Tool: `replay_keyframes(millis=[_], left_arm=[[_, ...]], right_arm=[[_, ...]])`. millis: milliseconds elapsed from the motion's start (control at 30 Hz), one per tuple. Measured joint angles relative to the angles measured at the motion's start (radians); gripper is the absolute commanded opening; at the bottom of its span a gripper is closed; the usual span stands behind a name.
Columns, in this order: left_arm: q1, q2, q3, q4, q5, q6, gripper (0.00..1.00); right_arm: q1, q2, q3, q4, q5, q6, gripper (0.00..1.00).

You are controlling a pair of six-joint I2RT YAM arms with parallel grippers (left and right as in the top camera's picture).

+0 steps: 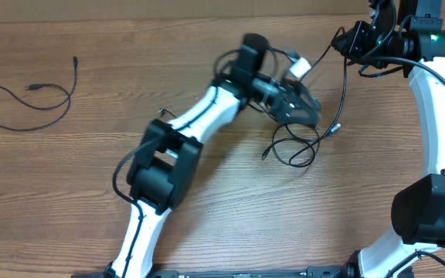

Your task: Untangle cables

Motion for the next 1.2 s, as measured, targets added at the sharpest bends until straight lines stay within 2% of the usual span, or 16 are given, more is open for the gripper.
replay_keyframes(millis=[133,500,767,800,867,933,1033,1200], left_arm=[[-0.009,0.000,0.000,0.000,0.000,0.004,1.00],[0.109,0.000,0.000,0.023,0.040,0.000,1.00],[-0.044,0.000,0.000,0.144,0.039,-0.044,1.00],[-0.064,0.000,0.000,0.168,0.039,-0.056,0.97],[-0.100,0.000,0.000,0.191,0.039,-0.080,0.76],[-0.118,0.000,0.000,0.201,0.039,-0.097,0.42],[-0.122,0.000,0.000,0.202,0.039,-0.098,0.06],[-0.077,0.000,0.000,0.200,0.033,-0.103,0.04]], right_arm=[[-0.001,0.000,0.000,-0.030,-0.013,-0.013,0.04],[-0.026,0.000,0.000,-0.041,-0.019,-0.053,0.04],[-0.010,0.000,0.000,-0.043,0.062,0.000,0.04],[-0.009,0.000,0.000,-0.042,0.077,0.009,0.04],[-0.009,0.000,0.000,-0.042,0.100,0.026,0.04],[-0.009,0.000,0.000,-0.042,0.114,0.034,0.04],[-0.009,0.000,0.000,-0.044,0.144,0.043,0.04],[-0.009,0.000,0.000,-0.063,0.213,0.051,0.04]])
